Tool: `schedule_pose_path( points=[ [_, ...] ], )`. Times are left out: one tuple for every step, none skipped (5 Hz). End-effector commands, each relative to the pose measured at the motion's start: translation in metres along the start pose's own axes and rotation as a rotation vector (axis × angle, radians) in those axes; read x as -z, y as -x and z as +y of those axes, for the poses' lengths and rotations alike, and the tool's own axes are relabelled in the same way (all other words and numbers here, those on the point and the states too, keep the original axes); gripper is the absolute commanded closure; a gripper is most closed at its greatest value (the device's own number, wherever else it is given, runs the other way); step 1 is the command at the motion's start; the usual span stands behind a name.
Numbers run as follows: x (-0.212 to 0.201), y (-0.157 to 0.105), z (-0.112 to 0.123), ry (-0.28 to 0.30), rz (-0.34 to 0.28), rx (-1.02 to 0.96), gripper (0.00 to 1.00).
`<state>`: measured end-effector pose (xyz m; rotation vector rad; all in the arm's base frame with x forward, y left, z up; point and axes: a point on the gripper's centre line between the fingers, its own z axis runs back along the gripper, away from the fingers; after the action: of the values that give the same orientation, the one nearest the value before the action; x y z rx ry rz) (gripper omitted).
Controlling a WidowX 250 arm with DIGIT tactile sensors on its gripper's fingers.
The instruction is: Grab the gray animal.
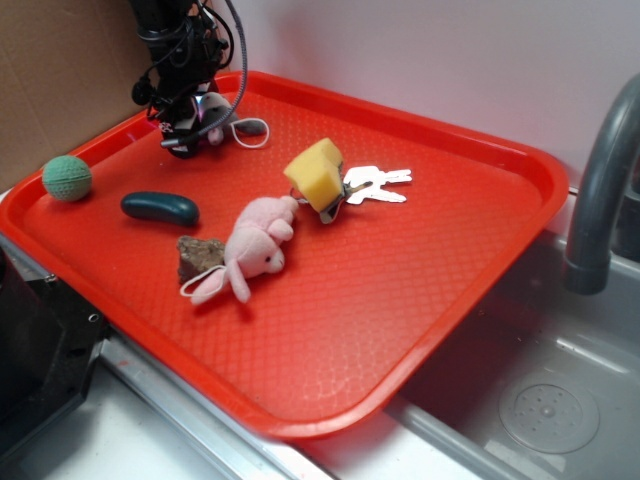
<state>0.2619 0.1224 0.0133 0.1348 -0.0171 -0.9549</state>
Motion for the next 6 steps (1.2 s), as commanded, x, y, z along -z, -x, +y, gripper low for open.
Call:
schedule_pose_path(
  points=[
    [-0.092, -0.019, -0.037, 0.070, -0.022, -0.141, 1.00],
    [-0.147, -0.022, -0.057, 0.098, -0.090, -0.320, 1.00],
    [-0.198, -0.019, -0.055, 0.172, -0.109, -0.451, 1.00],
    [-0.209, -0.020, -0.057, 0.140, -0.112, -0.547, 1.00],
    [-0.220, -0.021, -0.056, 0.105, -0.137, -0.683, 1.00],
    [-0.220, -0.021, -0.056, 0.079, -0.120, -0.865, 1.00]
  ],
)
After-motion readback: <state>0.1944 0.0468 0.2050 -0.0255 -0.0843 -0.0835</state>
